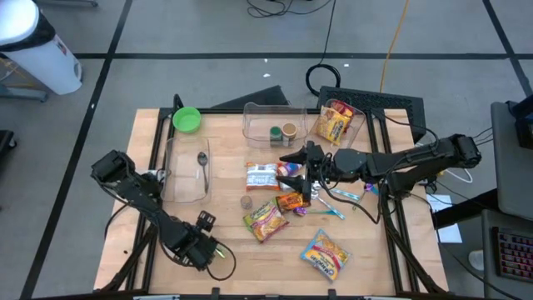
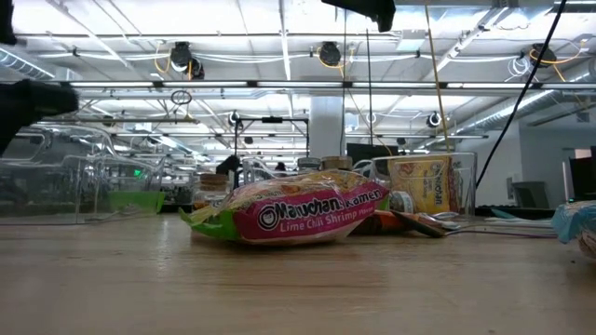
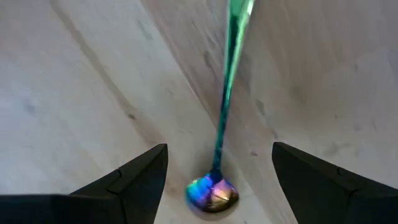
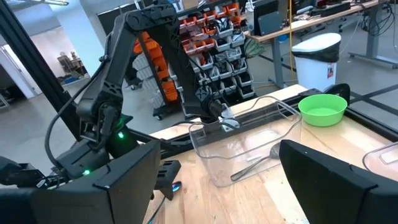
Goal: Pick & Place Food Item
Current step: Put the left violet spoon into the left transparent bin
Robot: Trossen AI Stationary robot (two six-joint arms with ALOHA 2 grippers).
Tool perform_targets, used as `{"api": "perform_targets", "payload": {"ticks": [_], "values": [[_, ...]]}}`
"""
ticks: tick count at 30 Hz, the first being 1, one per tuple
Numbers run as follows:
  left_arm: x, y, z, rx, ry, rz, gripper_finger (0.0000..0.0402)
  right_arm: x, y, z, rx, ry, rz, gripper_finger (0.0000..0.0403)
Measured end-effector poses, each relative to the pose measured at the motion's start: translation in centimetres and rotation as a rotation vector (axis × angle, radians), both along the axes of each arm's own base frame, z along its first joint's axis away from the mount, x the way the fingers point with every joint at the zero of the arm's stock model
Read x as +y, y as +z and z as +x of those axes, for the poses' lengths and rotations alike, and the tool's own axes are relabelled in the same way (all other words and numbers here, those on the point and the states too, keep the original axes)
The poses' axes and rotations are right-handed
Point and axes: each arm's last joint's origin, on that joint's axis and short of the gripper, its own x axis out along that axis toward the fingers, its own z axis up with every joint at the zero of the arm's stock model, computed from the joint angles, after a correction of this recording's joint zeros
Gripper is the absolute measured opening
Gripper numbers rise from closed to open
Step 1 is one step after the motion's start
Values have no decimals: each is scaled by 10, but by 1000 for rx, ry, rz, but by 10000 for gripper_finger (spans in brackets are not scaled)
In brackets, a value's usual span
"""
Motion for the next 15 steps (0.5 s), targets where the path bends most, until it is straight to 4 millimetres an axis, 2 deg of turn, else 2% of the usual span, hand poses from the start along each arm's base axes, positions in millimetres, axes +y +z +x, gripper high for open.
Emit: {"api": "perform_targets", "payload": {"ticks": [15], "values": [[0, -12, 0, -26, -1, -79, 294, 0, 0, 0, 3, -1, 7, 320]]}}
